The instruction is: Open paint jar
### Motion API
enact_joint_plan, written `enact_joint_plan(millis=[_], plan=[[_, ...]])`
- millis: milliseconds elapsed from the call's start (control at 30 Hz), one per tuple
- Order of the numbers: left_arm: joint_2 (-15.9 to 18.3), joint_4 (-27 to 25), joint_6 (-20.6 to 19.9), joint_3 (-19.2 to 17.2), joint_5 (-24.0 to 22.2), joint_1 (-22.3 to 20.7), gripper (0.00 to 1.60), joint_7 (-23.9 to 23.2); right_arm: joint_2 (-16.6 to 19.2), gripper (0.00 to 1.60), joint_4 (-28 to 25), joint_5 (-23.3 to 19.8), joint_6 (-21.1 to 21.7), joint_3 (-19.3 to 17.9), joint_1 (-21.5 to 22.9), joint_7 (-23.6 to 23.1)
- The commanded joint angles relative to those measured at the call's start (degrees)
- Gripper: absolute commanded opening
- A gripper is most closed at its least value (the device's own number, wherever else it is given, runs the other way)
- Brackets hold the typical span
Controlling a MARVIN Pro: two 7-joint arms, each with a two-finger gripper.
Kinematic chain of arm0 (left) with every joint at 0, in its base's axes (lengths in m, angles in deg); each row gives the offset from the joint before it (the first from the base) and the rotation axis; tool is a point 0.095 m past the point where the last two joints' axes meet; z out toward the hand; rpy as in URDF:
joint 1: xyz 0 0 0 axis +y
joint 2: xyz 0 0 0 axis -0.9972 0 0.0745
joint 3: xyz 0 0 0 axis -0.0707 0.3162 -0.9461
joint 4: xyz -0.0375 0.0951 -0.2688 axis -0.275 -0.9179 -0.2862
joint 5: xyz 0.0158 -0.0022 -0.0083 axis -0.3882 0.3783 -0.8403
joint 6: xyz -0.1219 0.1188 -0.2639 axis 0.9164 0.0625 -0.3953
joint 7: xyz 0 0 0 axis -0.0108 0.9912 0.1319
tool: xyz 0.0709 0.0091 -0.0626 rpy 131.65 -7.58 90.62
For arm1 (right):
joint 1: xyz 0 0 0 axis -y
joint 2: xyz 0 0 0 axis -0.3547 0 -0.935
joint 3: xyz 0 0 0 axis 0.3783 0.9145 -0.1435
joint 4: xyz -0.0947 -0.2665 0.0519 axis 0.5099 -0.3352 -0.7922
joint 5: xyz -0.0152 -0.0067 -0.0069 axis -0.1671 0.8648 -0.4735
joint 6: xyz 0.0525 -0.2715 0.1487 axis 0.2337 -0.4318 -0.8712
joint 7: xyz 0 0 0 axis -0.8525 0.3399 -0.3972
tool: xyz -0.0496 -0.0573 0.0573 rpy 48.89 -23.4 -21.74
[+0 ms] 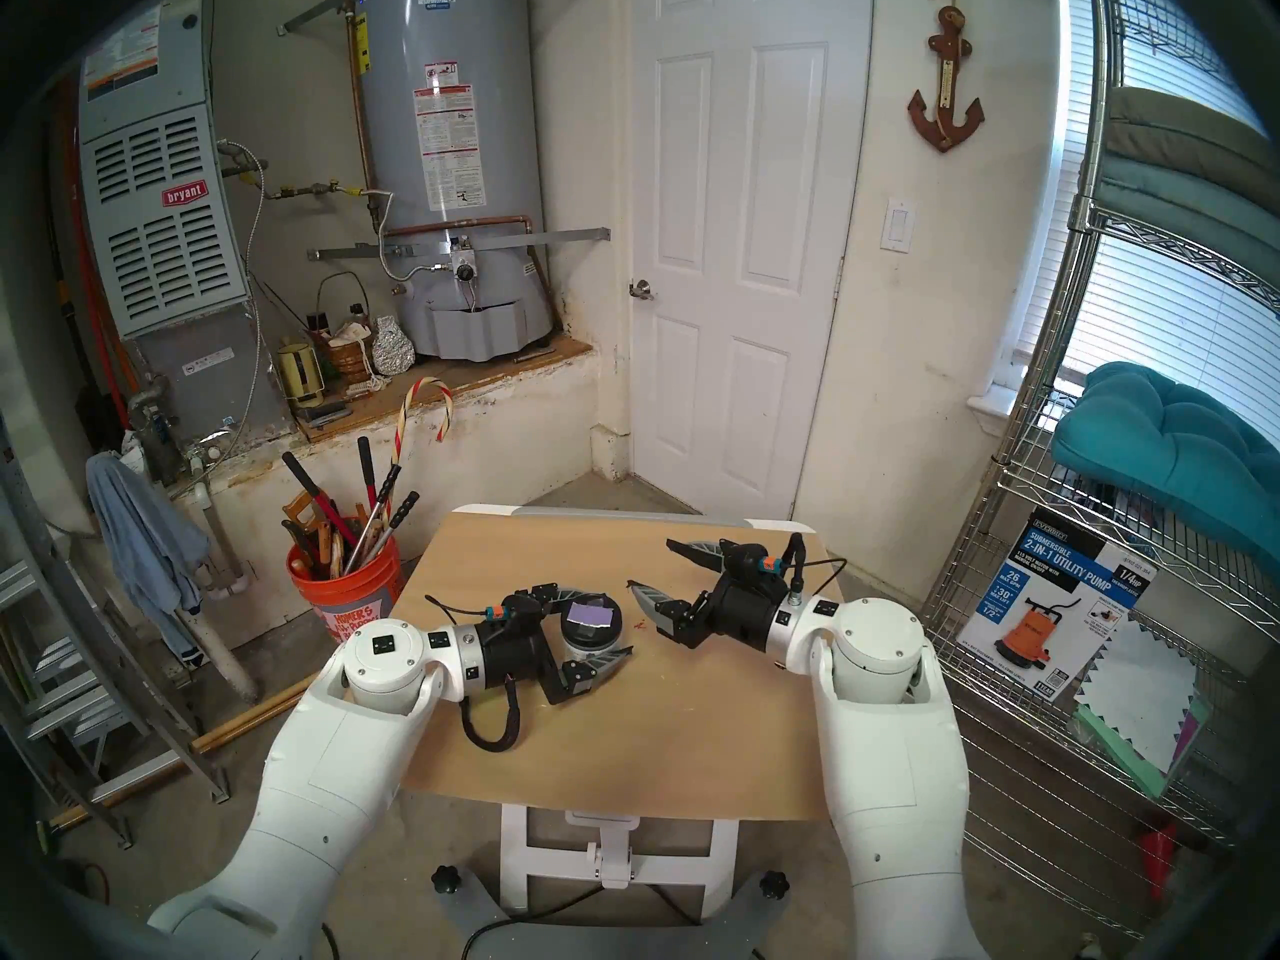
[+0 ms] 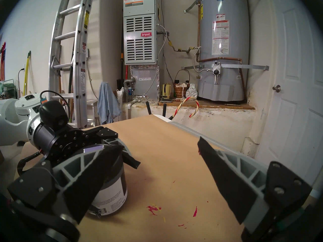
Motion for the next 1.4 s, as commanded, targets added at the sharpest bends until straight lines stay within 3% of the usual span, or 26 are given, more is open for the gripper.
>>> enact_joint_plan(millis=[0,1367], plan=[[-0.15,-0.83,0.02,-0.09,-0.14,-0.65,1.60,0.00,-0.37,1.60,-1.21,-0.29,-0.21,0.06,0.69,0.10],[-0.46,-0.83,0.04,-0.45,0.22,-0.62,1.60,-0.29,-0.39,1.60,-1.21,-0.26,-0.22,0.04,0.69,0.08]])
